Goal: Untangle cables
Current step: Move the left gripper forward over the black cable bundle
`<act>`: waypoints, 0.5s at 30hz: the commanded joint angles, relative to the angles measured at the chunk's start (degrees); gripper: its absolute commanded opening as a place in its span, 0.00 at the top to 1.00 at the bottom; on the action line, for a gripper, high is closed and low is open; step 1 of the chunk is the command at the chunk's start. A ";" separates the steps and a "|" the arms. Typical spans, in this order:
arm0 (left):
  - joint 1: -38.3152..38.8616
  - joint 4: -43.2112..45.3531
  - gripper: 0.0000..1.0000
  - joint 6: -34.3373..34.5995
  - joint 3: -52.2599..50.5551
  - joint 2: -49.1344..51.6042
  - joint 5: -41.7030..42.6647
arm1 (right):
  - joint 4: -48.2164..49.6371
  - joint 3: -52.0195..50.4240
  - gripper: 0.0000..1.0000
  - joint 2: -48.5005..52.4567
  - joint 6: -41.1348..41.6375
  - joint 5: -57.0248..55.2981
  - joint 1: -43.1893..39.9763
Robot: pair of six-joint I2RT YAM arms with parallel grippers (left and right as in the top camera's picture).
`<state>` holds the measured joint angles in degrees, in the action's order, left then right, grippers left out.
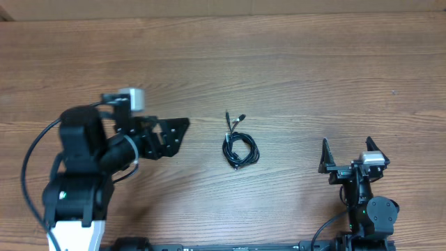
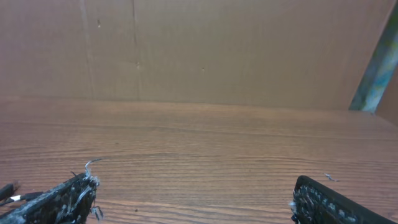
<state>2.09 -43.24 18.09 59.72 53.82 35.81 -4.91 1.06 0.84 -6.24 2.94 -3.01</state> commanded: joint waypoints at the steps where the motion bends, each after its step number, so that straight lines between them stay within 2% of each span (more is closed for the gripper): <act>1: 5.79 -0.94 0.00 0.17 3.21 2.67 -4.09 | 0.33 -0.59 0.00 -0.68 -0.24 -0.33 -0.17; 10: 25.31 -0.07 0.01 0.13 4.96 11.34 -23.02 | 0.35 -0.59 0.00 -0.68 -0.24 -0.35 -0.17; 15: 28.02 4.31 0.01 3.72 4.94 15.65 -21.00 | 0.33 -0.59 0.00 -0.68 -0.26 -0.35 -0.17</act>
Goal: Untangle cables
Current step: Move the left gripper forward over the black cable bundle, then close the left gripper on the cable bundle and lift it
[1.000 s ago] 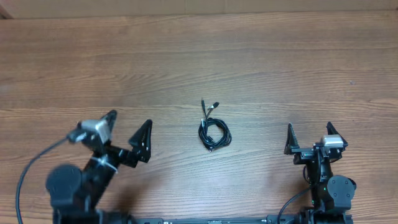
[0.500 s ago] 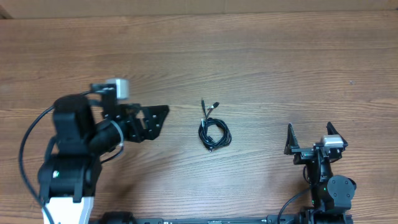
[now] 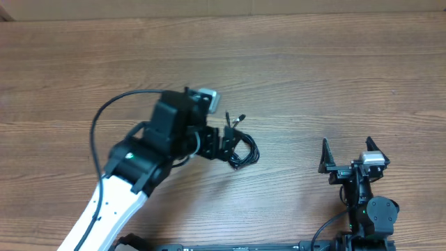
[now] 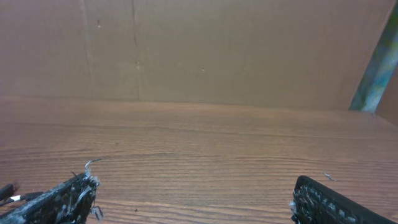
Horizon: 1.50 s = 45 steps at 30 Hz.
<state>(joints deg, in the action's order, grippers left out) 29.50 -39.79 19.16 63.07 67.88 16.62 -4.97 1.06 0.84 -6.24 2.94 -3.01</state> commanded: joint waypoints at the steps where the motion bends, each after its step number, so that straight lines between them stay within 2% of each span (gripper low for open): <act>1: 0.66 1.05 0.00 3.26 1.60 2.51 -0.87 | 0.39 -0.59 0.00 -0.68 -0.26 -0.35 -0.17; 7: 0.63 3.69 0.01 4.07 1.60 8.57 -1.40 | 0.39 -0.59 0.00 -0.68 -0.24 -0.33 -0.17; 10: 0.63 3.08 0.03 12.48 1.60 12.52 -5.25 | 0.39 -0.59 0.00 -0.68 -0.24 -0.35 -0.17; 11: 0.66 2.36 0.10 16.46 1.60 13.92 -6.49 | 0.39 -0.59 0.00 -0.68 -0.26 -0.33 -0.17; 13: 0.63 0.83 0.36 23.47 1.60 16.61 -8.76 | 0.39 -0.59 0.00 -0.68 -0.26 -0.35 -0.17; 14: 0.66 0.13 0.42 26.16 1.60 17.79 -9.84 | 0.42 -0.59 0.00 -0.68 -0.24 -0.35 -0.17; 18: 0.63 -1.99 0.47 33.24 1.60 22.91 -12.61 | 0.39 -0.59 0.00 -0.68 -0.26 -0.33 -0.17; 23: 0.66 -1.95 0.48 35.30 1.60 29.27 -9.86 | 0.39 -0.59 0.00 -0.68 -0.24 -0.35 -0.17; 28: 0.66 -1.18 0.54 35.34 1.60 34.29 -5.33 | 0.39 -0.59 0.00 -0.68 -0.26 -0.35 -0.17; 39: 0.92 -0.48 0.53 35.32 1.60 40.57 -4.09 | 0.39 -0.59 0.00 -0.68 -0.26 -0.35 -0.17; 41: 1.09 -0.37 0.55 35.32 1.60 40.79 -4.11 | 0.39 -0.59 0.00 -0.68 -0.24 -0.33 -0.17; 45: 1.46 0.04 0.70 35.30 1.60 40.79 -4.17 | 0.39 -0.59 0.00 -0.68 -0.24 -0.33 -0.17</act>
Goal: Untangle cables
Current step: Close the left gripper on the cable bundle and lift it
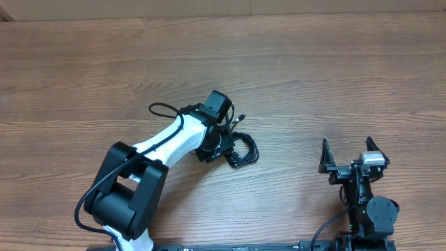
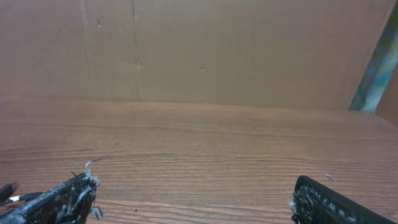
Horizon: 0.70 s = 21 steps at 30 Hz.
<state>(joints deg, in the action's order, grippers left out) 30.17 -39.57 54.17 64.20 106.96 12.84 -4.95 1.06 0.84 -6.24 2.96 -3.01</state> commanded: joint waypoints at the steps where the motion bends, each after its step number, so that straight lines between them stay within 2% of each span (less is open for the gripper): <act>1: 0.85 -0.02 0.74 0.28 0.46 1.70 -0.66 | 0.37 -0.59 0.00 -0.68 -0.24 -0.35 -0.17; 4: 1.55 0.79 0.96 0.04 0.44 1.70 -2.97 | 0.37 -0.59 0.00 -0.61 -0.26 -0.37 -0.17; 7: 2.21 0.48 0.96 -0.52 0.44 1.70 -6.16 | 0.37 -0.59 0.00 -0.61 -0.24 -0.37 -0.17; 10: 1.86 -0.50 0.96 -6.10 0.66 1.27 -8.98 | 0.37 -0.59 0.00 -0.61 -0.24 -0.35 -0.17; 16: -2.45 -15.96 0.96 -12.00 7.26 -4.79 -16.96 | 0.39 -0.59 0.00 -0.61 -0.24 -0.37 -0.17; 18: -3.58 -17.31 0.96 -18.47 9.38 -7.96 -16.06 | 0.37 -0.59 0.00 -0.61 -0.24 -0.35 -0.17; 21: -3.96 -17.20 0.96 -33.14 10.78 -13.35 -10.56 | 0.37 -0.59 0.00 -0.61 -0.24 -0.35 -0.17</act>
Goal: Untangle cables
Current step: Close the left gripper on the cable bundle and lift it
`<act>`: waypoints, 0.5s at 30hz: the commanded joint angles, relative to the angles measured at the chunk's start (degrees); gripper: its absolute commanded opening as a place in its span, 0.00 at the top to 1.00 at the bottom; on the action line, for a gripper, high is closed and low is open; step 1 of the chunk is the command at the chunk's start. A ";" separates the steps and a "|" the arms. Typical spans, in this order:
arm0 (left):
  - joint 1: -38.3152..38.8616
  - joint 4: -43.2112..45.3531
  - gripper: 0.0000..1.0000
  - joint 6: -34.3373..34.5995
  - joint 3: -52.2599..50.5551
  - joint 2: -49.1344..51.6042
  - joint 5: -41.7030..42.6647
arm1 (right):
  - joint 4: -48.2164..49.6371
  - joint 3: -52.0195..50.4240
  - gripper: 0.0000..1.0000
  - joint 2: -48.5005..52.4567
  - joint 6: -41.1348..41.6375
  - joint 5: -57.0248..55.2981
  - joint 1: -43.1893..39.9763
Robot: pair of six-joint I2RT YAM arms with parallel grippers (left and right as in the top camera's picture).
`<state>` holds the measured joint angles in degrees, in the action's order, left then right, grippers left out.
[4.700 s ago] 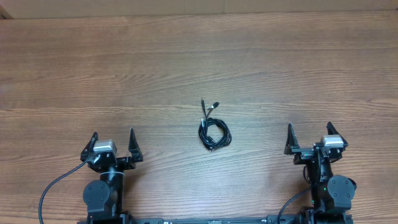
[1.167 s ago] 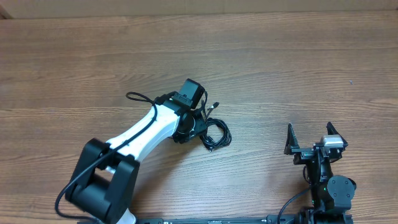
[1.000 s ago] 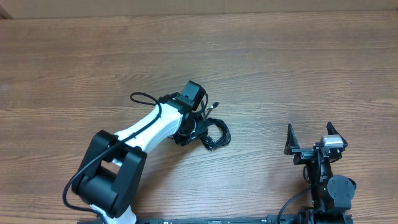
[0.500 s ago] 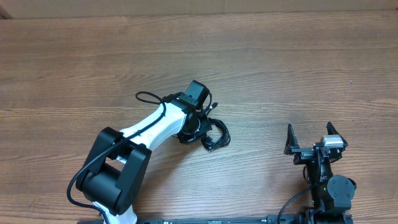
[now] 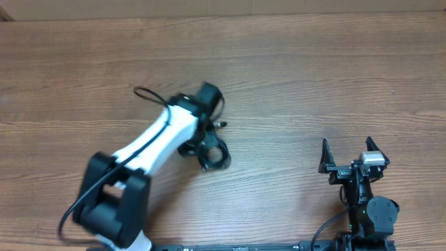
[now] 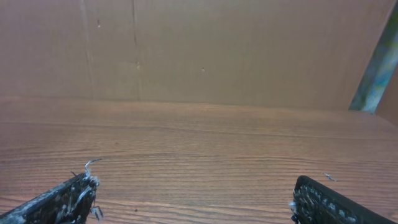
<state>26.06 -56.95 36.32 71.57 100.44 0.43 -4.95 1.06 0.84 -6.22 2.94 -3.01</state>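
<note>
A small black cable bundle lies coiled on the wooden table left of centre, with a plug end sticking out above it. My left gripper reaches down onto the bundle's left side. Its wrist hides the fingers, which appear shut on the cable. At the near right, far from the cable, my right gripper stands open. The right wrist view shows the right gripper open with only bare table between its fingers; the cable does not show there.
A brown cardboard wall closes the far side of the table. A greenish post leans at the right edge of the right wrist view. The left arm's white link crosses the near-left part of the table.
The cable bundle now lies further left, and my left gripper has moved left with it. The left arm's base link has swung left. The right gripper has not moved.
My left gripper was open at the left, well away from the bundle at mid-table. Then it was beside the bundle, then down on its left side. Now gripper and bundle are both further left. The right gripper stayed open at the near right throughout.
</note>
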 commanded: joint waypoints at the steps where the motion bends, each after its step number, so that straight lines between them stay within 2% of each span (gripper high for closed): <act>1: 0.17 0.11 0.96 -20.41 3.43 -8.68 4.13 | 0.37 -0.59 0.00 -0.61 -0.26 -0.33 -0.17; 4: 0.22 -1.84 0.96 -32.68 3.43 -12.83 10.36 | 0.37 -0.59 0.00 -0.61 -0.26 -0.35 -0.17; 7: 0.22 -4.46 0.95 -40.76 3.43 -15.63 12.35 | 0.37 -0.59 0.00 -0.61 -0.28 -0.33 -0.17; 10: 0.22 -4.81 0.96 -44.54 3.43 -16.65 12.33 | 0.37 -0.59 0.00 -0.61 -0.26 -0.33 -0.17; 15: 0.22 -4.20 0.96 -45.13 3.39 -16.52 13.57 | 0.37 -0.59 0.00 -0.61 -0.26 -0.35 -0.17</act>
<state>25.89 -61.65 -4.27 74.41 84.16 11.22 -4.95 1.06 0.84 -6.22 2.96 -3.01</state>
